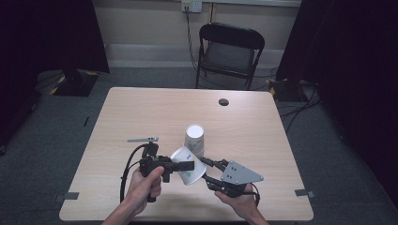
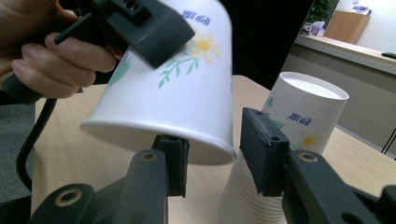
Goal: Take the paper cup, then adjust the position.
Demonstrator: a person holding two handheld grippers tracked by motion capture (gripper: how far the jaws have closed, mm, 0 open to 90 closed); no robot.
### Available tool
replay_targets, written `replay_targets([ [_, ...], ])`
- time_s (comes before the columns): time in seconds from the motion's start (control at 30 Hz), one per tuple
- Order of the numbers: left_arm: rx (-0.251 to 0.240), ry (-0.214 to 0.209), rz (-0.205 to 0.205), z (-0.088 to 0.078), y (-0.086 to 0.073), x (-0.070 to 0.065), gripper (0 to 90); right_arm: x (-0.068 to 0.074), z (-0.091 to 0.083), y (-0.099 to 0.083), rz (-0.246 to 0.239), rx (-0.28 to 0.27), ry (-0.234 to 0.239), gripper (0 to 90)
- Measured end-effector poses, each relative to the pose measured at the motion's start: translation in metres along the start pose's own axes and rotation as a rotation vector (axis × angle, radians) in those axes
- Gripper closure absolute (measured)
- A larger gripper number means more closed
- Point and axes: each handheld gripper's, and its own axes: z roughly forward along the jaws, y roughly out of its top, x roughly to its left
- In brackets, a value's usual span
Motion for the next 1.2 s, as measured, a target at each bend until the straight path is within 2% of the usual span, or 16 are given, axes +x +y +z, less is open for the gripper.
replay_targets([
  [0.3,0.018,-0.001,-0.012,0.0049,-0.0015,0.0014,32.3,-0.0009,0.0008,0.0001,0.004,0.008,0.007,67.5],
  [0.4,0.024,-0.016,-0.033,0.0055,-0.003,0.0039,31.8,-0.0015,0.0009,0.0004,0.004,0.008,0.005,70.1],
  [0.57,0.025,-0.026,-0.043,0.0058,-0.0034,0.0052,31.3,-0.0025,0.0002,-0.0001,0.003,0.014,0.008,74.5],
  [0.83,0.029,-0.039,-0.031,0.0058,-0.0036,0.0054,30.4,-0.0022,0.0003,0.0,-0.007,0.01,0.005,77.5],
  [0.93,0.017,-0.052,-0.036,0.0054,-0.0034,0.005,30.1,-0.0028,0.0001,-0.0002,-0.009,0.008,0.007,81.2],
  [1.2,0.011,-0.056,-0.038,0.0027,-0.0027,0.0062,27.2,-0.0032,-0.0004,0.0007,-0.013,0.0,0.019,83.1],
])
